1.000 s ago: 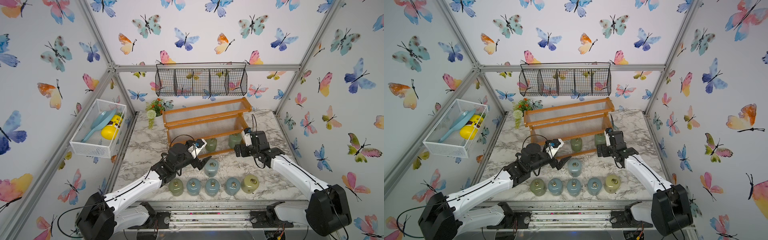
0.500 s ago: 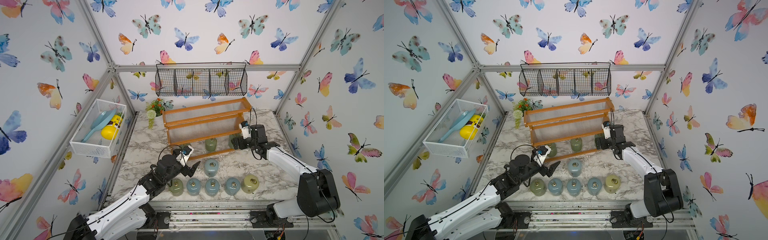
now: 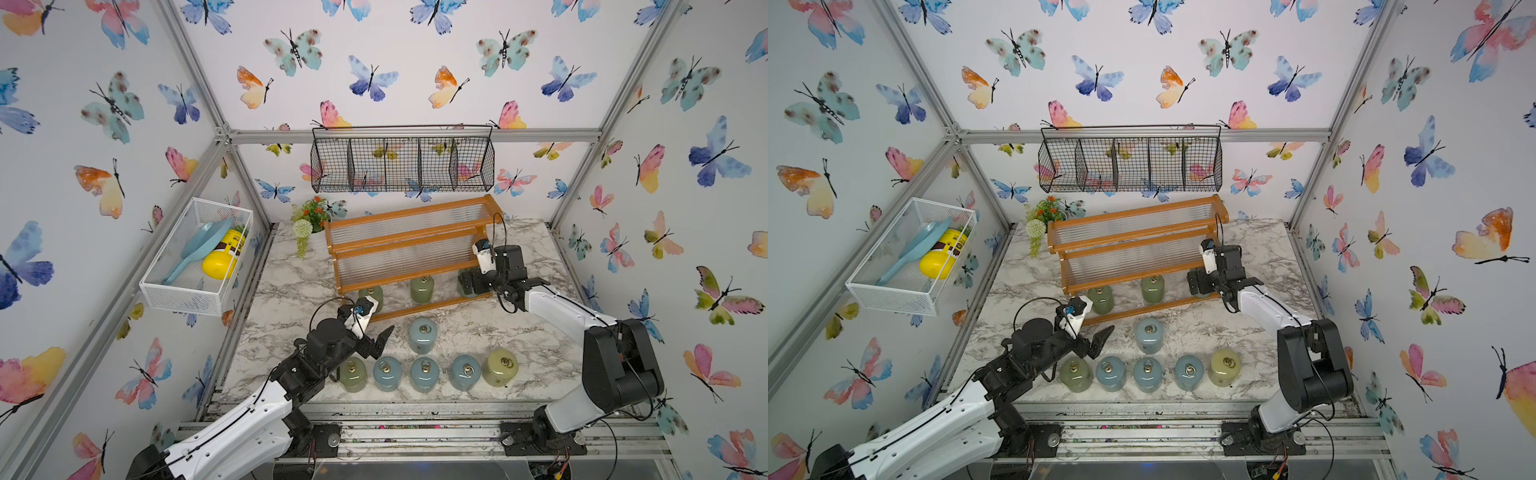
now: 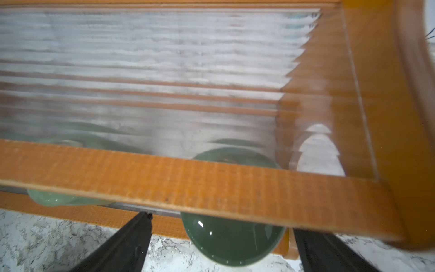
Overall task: Remove the tea canisters from the shelf
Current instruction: Pick up the tea canister from the shelf.
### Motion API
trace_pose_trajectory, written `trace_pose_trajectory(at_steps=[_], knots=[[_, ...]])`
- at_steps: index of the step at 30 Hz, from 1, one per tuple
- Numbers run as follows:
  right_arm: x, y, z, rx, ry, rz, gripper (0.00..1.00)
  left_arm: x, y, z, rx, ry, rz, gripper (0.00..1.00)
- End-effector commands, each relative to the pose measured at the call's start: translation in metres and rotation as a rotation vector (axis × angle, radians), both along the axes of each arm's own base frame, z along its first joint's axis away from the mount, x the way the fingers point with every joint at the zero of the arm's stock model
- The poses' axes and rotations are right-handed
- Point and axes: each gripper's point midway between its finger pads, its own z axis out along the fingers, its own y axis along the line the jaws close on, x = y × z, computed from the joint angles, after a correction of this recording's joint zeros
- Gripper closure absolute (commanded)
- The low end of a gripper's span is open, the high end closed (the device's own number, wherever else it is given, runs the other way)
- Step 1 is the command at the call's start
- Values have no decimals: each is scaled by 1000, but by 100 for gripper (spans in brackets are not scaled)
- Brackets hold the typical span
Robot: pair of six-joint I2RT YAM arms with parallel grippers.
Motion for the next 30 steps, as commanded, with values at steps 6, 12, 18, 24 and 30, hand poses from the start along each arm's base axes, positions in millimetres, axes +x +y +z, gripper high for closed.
trace_pose_trajectory(at_steps=[6, 12, 18, 24, 30], knots=[[15, 1, -6, -6, -13, -7, 0, -1, 6, -2, -16, 13, 28, 2], [20, 1, -14, -16, -2, -11, 0, -2, 9, -5, -22, 16, 39, 2], [25, 1, -17, -24, -1, -14, 0, -4, 12, -7, -30, 20, 47, 2], [29, 3, -21, -25, 7, -13, 1, -4, 13, -6, -31, 20, 50, 2], [29, 3, -28, -28, 21, -15, 0, -5, 13, -7, -31, 23, 49, 2]])
